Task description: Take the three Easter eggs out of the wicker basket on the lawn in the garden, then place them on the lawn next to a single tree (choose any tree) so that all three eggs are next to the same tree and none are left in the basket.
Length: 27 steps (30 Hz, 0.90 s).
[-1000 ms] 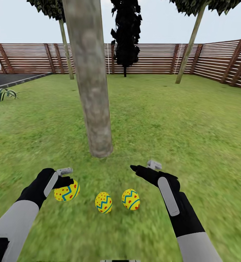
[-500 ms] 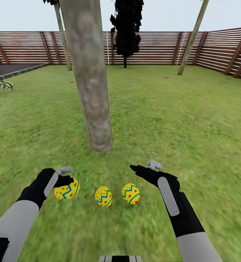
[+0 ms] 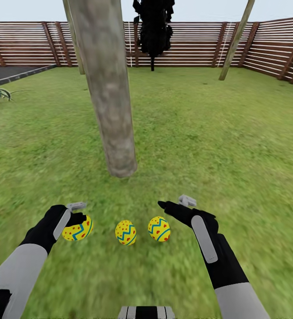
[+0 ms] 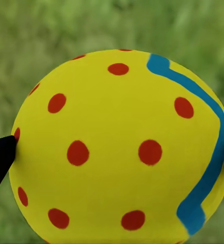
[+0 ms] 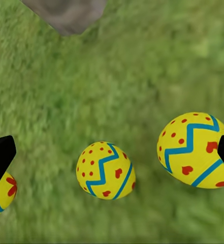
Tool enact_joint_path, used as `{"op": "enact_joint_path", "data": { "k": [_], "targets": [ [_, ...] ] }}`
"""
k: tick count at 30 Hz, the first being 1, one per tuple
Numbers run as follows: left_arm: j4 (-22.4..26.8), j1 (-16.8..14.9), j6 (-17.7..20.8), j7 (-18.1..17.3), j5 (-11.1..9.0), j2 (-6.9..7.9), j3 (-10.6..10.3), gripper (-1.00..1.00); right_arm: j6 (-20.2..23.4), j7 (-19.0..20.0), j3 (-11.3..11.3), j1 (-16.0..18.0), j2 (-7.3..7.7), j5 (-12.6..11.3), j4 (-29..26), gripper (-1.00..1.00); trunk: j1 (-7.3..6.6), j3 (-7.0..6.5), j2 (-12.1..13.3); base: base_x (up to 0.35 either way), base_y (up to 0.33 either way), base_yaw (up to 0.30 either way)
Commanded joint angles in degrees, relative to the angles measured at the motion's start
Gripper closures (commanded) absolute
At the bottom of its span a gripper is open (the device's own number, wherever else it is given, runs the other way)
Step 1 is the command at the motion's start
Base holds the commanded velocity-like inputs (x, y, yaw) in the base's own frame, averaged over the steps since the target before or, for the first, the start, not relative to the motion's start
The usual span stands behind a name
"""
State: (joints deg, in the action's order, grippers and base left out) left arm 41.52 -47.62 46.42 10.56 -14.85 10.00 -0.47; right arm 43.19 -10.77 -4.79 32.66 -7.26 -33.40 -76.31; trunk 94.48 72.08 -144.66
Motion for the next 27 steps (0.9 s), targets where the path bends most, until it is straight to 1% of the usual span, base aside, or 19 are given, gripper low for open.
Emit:
{"op": "enact_joint_path", "data": {
  "k": [1,5,9,18,27],
  "targets": [
    [0.1,0.0,0.2,0.5,-0.6,0.02,-0.1,1.0,0.1,-0.6,0.0,0.0,-0.01,-0.6,-0.1,-1.0,0.01,0.27,0.0,0.0,0.0,0.0],
    [0.1,0.0,-0.1,0.6,-0.6,-0.05,0.0,1.0,0.1,-0.6,-0.1,0.0,-0.03,-0.6,-0.1,-1.0,0.11,1.16,-0.1,0.0,0.0,0.0],
    [0.3,0.0,-1.6,0.6,-0.6,-0.07,0.0,1.0,0.1,-0.6,-0.1,0.0,-0.03,-0.6,-0.1,-1.0,0.22,2.05,-0.1,0.0,0.0,0.0],
    [0.8,0.0,-1.9,0.6,-0.6,0.01,0.0,1.0,0.1,-0.6,-0.1,0.0,-0.03,-0.6,-0.1,-1.0,0.45,4.02,-0.3,0.0,0.0,-0.008],
    [0.9,0.1,-1.9,0.6,-0.6,0.02,-0.1,1.0,0.1,0.3,-0.1,0.0,-0.03,-0.6,-0.1,-1.0,0.68,5.53,-0.4,0.0,0.0,-0.195]
  ]
}}
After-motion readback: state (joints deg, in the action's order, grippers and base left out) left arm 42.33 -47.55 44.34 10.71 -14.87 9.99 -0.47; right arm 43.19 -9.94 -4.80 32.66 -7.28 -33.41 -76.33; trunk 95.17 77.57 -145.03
